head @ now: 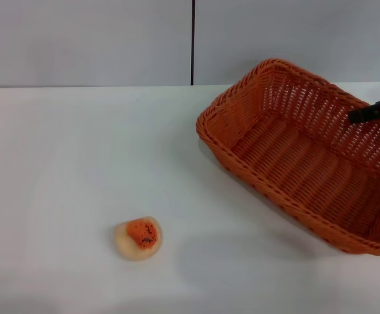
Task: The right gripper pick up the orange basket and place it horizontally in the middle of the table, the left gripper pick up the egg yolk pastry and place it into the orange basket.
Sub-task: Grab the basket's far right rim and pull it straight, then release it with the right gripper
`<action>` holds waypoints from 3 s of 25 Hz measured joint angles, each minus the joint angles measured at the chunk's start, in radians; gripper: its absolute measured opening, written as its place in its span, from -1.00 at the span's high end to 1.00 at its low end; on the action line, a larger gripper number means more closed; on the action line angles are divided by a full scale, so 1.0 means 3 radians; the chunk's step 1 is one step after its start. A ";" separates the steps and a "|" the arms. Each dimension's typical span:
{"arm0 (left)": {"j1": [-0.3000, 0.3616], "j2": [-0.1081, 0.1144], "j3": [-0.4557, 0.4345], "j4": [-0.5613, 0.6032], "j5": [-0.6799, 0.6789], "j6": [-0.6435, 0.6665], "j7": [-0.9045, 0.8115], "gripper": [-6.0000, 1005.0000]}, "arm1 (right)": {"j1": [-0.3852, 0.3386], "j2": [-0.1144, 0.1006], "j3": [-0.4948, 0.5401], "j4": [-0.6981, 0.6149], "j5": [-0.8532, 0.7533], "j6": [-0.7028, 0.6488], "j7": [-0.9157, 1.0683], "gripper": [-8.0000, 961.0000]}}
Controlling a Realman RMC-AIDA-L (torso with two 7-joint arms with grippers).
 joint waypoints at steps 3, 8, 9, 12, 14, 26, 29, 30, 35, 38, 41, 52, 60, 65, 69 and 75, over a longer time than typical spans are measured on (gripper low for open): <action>0.0010 0.0004 -0.0008 0.0004 -0.0001 0.0002 0.0000 -0.58 | 0.0001 0.0040 -0.0054 0.0008 -0.0035 -0.0105 -0.0001 -0.63; 0.0001 0.0006 -0.0013 0.0005 -0.0001 -0.0001 0.0000 -0.58 | 0.0029 0.0059 -0.0216 0.0109 -0.0037 -0.0204 0.0013 -0.63; -0.0009 0.0009 -0.0014 0.0004 -0.0001 -0.0001 0.0000 -0.58 | 0.0034 0.0063 -0.0241 0.0126 -0.0037 -0.0203 0.0017 -0.63; -0.0015 0.0010 -0.0021 0.0004 -0.0001 -0.0001 0.0000 -0.58 | 0.0047 0.0074 -0.0291 0.0200 -0.0038 -0.0206 0.0027 -0.45; -0.0018 0.0010 -0.0034 0.0005 -0.0001 -0.0001 0.0000 -0.58 | 0.0064 0.0079 -0.0360 0.0234 -0.0056 -0.0208 0.0061 -0.27; -0.0008 0.0010 -0.0035 0.0004 -0.0001 0.0009 0.0000 -0.57 | 0.0060 0.0106 -0.0524 -0.0004 -0.0067 -0.0115 0.0012 0.02; 0.0004 0.0010 -0.0035 0.0005 -0.0001 0.0028 0.0000 -0.57 | 0.0128 0.0106 -0.0692 -0.0094 -0.0063 -0.0095 -0.0013 0.26; 0.0018 0.0010 -0.0035 0.0004 -0.0001 0.0067 0.0000 -0.57 | 0.0128 0.0106 -0.0692 -0.0094 -0.0063 -0.0095 -0.0013 0.34; 0.0085 0.0013 -0.0037 0.0004 -0.0001 0.0150 0.0000 -0.57 | 0.0253 0.0106 -0.0749 -0.0110 -0.0033 -0.0085 -0.0286 0.52; 0.0155 0.0013 -0.0040 0.0007 -0.0001 0.0227 0.0000 -0.57 | 0.0339 0.0128 -0.0843 -0.0107 -0.0032 -0.0034 -0.0609 0.52; 0.0222 0.0010 -0.0032 0.0010 0.0004 0.0333 0.0020 -0.57 | 0.0383 0.0152 -0.0971 -0.0172 -0.0032 0.0011 -0.0969 0.54; 0.0377 -0.0012 0.0066 -0.0054 0.0030 0.0477 0.0380 -0.57 | 0.0501 0.0186 -0.1168 -0.0209 -0.0038 0.0130 -0.1954 0.59; 0.0399 -0.0011 0.0077 -0.0067 0.0031 0.0496 0.0370 -0.57 | 0.0395 0.0204 -0.1158 -0.0407 0.0260 0.0251 -0.2757 0.63; 0.0417 -0.0010 0.0081 -0.0069 0.0030 0.0578 0.0363 -0.56 | 0.0393 0.0187 -0.1129 -0.0346 0.0501 0.0409 -0.3002 0.63; 0.0433 -0.0007 0.0083 -0.0072 0.0029 0.0692 0.0360 -0.56 | 0.0372 0.0192 -0.1112 -0.0201 0.0503 0.0245 -0.3029 0.63; 0.0442 -0.0005 0.0083 -0.0072 0.0029 0.0727 0.0359 -0.56 | 0.0272 0.0205 -0.1078 -0.0195 0.0513 0.0080 -0.3032 0.63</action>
